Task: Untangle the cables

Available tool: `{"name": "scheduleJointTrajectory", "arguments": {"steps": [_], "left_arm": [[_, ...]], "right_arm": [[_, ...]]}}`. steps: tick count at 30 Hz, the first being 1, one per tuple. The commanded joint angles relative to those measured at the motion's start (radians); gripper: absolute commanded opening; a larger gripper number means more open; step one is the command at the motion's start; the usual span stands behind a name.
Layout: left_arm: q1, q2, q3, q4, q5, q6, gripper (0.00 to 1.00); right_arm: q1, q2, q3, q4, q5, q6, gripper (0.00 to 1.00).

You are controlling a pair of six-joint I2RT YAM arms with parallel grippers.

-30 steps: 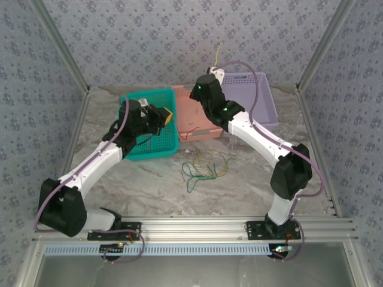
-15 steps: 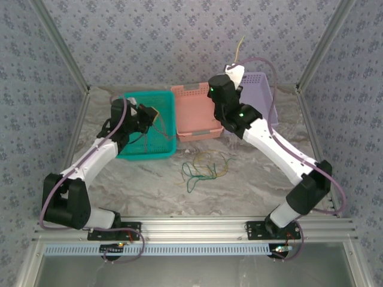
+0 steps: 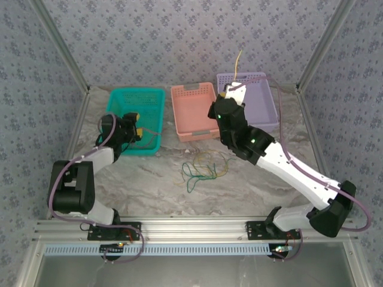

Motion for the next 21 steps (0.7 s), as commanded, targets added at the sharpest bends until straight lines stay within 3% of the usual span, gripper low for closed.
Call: {"name": "scheduleJointTrajectory", "arguments": {"steps": [1,4,9,11,18,21], "left_arm": [[0.020,-0.122,0.053,-0.146,-0.078,0.036,0.88],[0.021,-0.221,0.185,-0.472,-0.164,0.244,0.96],[0.013,-0.279,0.341,-0.824,-0.245,0.491,0.98],[0.001,-0.290,0.373,-0.894,-0.267,0.584,0.97],[-0.100,-0.267,0.526,-1.041,-0.354,1.157,0.72],[-0.181,-0.260,0.552,-1.107,-0.369,1.292,0.65]], "right_arm": [[0.016,-0.049,-0.033,0.004,0.037,0.004,0.00],[0.024,-0.086,-0.063,0.000,0.034,-0.001,0.00],[0.032,-0.133,-0.092,-0.024,0.025,0.005,0.00],[0.034,-0.150,-0.104,-0.033,0.018,0.008,0.00],[0.043,-0.185,-0.114,-0.065,-0.024,-0.038,0.00],[0.045,-0.188,-0.103,-0.111,-0.079,-0.040,0.00]]}}
